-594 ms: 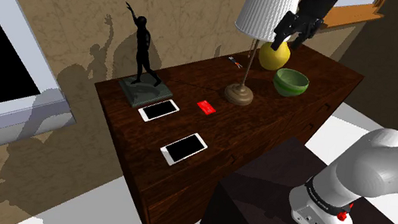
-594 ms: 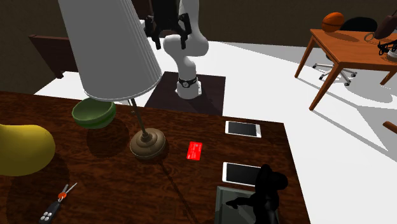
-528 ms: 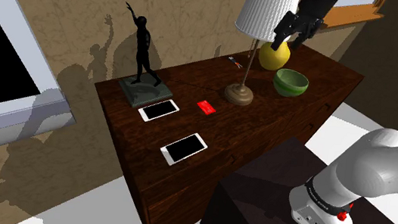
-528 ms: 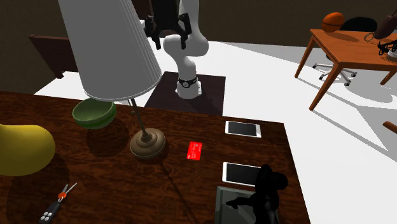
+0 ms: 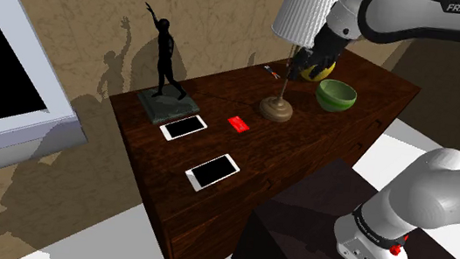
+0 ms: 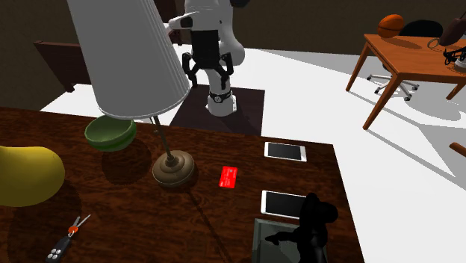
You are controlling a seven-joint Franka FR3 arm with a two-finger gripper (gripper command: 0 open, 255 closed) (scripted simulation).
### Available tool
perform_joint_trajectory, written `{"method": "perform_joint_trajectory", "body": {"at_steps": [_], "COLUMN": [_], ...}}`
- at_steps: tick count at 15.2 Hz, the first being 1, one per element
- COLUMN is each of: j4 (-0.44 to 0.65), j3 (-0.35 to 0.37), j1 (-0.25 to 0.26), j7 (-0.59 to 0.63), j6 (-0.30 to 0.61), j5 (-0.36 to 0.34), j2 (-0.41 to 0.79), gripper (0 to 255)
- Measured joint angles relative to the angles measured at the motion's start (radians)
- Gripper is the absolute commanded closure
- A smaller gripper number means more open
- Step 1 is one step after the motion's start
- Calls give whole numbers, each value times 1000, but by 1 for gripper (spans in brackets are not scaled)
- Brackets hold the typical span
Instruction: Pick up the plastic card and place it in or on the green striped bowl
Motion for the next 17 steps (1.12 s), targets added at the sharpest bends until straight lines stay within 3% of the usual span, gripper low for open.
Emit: {"method": "perform_joint_trajectory", "body": {"at_steps": [8, 12, 15, 17], "j4": [-158, -206, -202, -182], "j3": [112, 177, 268, 394], "j1": [8, -27, -114, -248], "j7": [59, 104, 186, 307], "j6": [435, 672, 841, 936], "j5": [-7, -51, -143, -279], "j2": [159, 294, 425, 509], "gripper": [0, 0, 0, 0]}}
